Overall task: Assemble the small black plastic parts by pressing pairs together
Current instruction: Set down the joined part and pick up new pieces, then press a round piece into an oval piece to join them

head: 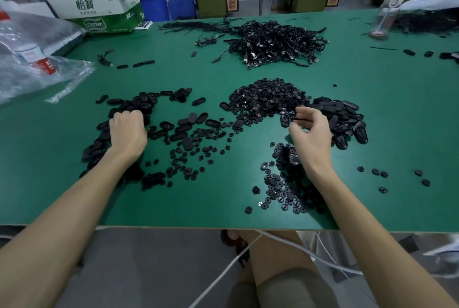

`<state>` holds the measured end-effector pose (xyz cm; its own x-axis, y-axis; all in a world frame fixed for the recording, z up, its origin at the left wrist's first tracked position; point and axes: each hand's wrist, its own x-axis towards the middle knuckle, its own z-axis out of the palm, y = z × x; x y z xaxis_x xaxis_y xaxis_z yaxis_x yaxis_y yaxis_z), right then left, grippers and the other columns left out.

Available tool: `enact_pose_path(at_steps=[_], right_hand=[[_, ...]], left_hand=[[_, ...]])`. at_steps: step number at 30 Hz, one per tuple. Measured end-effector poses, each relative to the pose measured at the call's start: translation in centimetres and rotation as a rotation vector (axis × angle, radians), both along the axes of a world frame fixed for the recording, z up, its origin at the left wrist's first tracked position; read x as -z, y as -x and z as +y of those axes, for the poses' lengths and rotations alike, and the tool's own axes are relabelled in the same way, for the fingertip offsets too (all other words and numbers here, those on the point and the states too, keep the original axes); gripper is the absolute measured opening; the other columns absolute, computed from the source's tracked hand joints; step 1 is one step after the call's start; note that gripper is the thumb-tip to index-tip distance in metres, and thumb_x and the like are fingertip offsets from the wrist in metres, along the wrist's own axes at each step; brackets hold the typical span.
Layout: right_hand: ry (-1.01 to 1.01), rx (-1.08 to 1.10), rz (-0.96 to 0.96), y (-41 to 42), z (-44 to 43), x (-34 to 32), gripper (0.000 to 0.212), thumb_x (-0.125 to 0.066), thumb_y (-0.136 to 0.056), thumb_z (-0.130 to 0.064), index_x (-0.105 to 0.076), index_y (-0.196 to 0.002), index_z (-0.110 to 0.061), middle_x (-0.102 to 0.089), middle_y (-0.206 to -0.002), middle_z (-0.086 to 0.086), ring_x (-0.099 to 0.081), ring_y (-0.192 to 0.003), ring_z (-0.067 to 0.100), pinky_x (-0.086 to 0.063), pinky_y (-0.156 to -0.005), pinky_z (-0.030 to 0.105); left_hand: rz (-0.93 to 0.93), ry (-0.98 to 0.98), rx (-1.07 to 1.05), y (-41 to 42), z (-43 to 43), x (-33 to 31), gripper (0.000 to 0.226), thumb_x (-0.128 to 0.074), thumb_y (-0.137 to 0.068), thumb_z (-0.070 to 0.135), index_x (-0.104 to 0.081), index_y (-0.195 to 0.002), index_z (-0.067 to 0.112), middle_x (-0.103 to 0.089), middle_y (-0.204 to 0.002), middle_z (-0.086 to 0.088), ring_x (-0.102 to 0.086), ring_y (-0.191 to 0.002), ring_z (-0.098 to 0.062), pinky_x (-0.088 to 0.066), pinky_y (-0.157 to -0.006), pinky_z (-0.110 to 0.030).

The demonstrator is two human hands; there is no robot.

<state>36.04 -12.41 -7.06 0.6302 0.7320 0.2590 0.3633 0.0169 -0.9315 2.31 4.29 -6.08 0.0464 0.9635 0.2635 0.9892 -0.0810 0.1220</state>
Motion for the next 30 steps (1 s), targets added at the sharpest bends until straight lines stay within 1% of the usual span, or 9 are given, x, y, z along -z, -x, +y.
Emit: enact_pose_path(at_steps=[2,6,10,13,16,20,24,28,30], right_hand=[[0.017,-0.019,-0.023,0.0,0.1,0.1,0.031,-0.057,-0.096,-0.008,-0.059,-0.125,-0.019,-0.059,-0.123,0.002,-0.058,-0.106,0.004,-0.044,-0.081,0.012],[0.068,-0.114,-0.167,0.2,-0.1,0.0,0.024,-0.061,-0.096,-0.008,-0.066,-0.117,-0.017,-0.063,-0.118,0.000,-0.060,-0.106,0.010,-0.051,-0.094,0.027],[0.212,-0.269,-0.393,0.4,0.2,0.3,0.021,-0.072,-0.095,-0.026,-0.073,-0.115,-0.022,-0.058,-0.115,-0.002,-0.041,-0.117,0.016,-0.036,-0.095,0.029],[0.286,-0.302,-0.461,0.5,0.4,0.4,0.022,-0.076,-0.091,-0.034,-0.075,-0.111,-0.024,-0.056,-0.109,-0.002,-0.032,-0.112,0.017,-0.028,-0.089,0.027],[0.267,-0.299,-0.448,0.4,0.4,0.6,0.015,-0.078,-0.090,-0.032,-0.076,-0.103,-0.023,-0.059,-0.099,-0.004,-0.038,-0.107,0.020,-0.030,-0.083,0.029],[0.249,-0.312,-0.461,0.4,0.5,0.7,0.011,-0.079,-0.090,-0.029,-0.076,-0.099,-0.023,-0.060,-0.088,-0.008,-0.047,-0.100,0.023,-0.035,-0.080,0.034],[0.198,-0.287,-0.400,0.4,0.6,0.7,0.010,-0.077,-0.092,-0.021,-0.075,-0.101,-0.016,-0.068,-0.087,-0.001,-0.060,-0.091,0.024,-0.049,-0.087,0.041],[0.095,-0.202,-0.303,0.3,0.4,0.5,0.006,-0.074,-0.094,-0.018,-0.074,-0.101,-0.016,-0.071,-0.089,-0.005,-0.064,-0.084,0.009,-0.048,-0.077,0.016],[0.032,-0.152,-0.199,0.2,0.3,0.5,0.003,-0.073,-0.095,-0.015,-0.073,-0.098,-0.017,-0.071,-0.087,-0.007,-0.065,-0.076,0.003,-0.047,-0.071,0.011]], left_hand=[[-0.007,-0.029,0.018,0.2,0.3,-0.1,0.013,-0.061,-0.099,-0.002,-0.069,-0.110,-0.005,-0.071,-0.102,-0.027,-0.061,-0.108,-0.046,-0.045,-0.097,-0.053],[-0.023,-0.087,0.063,-0.3,-0.5,-0.8,0.019,-0.072,-0.097,0.019,-0.077,-0.108,0.004,-0.076,-0.102,-0.019,-0.065,-0.107,-0.041,-0.040,-0.103,-0.051],[-0.076,-0.155,0.143,-1.8,-1.8,-2.1,0.019,-0.070,-0.097,0.015,-0.078,-0.109,0.002,-0.076,-0.104,-0.020,-0.068,-0.102,-0.037,-0.045,-0.104,-0.052],[-0.297,-0.084,0.284,-4.2,-3.1,-3.1,0.023,-0.064,-0.100,0.008,-0.073,-0.121,0.001,-0.075,-0.111,-0.017,-0.072,-0.096,-0.026,-0.055,-0.099,-0.039],[-0.568,0.132,0.436,-7.9,-5.1,-3.4,0.026,-0.057,-0.103,0.000,-0.070,-0.123,0.007,-0.074,-0.104,-0.005,-0.073,-0.083,-0.008,-0.058,-0.083,-0.024],[-0.881,0.254,0.581,-13.0,-7.9,-2.1,0.027,-0.056,-0.101,-0.006,-0.073,-0.117,0.008,-0.076,-0.104,-0.006,-0.077,-0.088,-0.014,-0.060,-0.083,-0.026],[-1.238,0.349,0.544,-16.4,-9.3,-1.0,0.021,-0.059,-0.101,-0.001,-0.071,-0.118,0.004,-0.079,-0.102,-0.008,-0.078,-0.086,-0.019,-0.061,-0.076,-0.027],[-1.366,0.396,0.511,-18.4,-10.1,-0.1,0.018,-0.066,-0.100,0.006,-0.071,-0.117,0.005,-0.080,-0.100,-0.005,-0.078,-0.081,-0.020,-0.055,-0.063,-0.023],[-1.374,0.386,0.496,-19.0,-10.4,0.4,0.016,-0.066,-0.099,0.006,-0.073,-0.113,0.008,-0.080,-0.099,-0.005,-0.078,-0.080,-0.019,-0.054,-0.063,-0.022]])
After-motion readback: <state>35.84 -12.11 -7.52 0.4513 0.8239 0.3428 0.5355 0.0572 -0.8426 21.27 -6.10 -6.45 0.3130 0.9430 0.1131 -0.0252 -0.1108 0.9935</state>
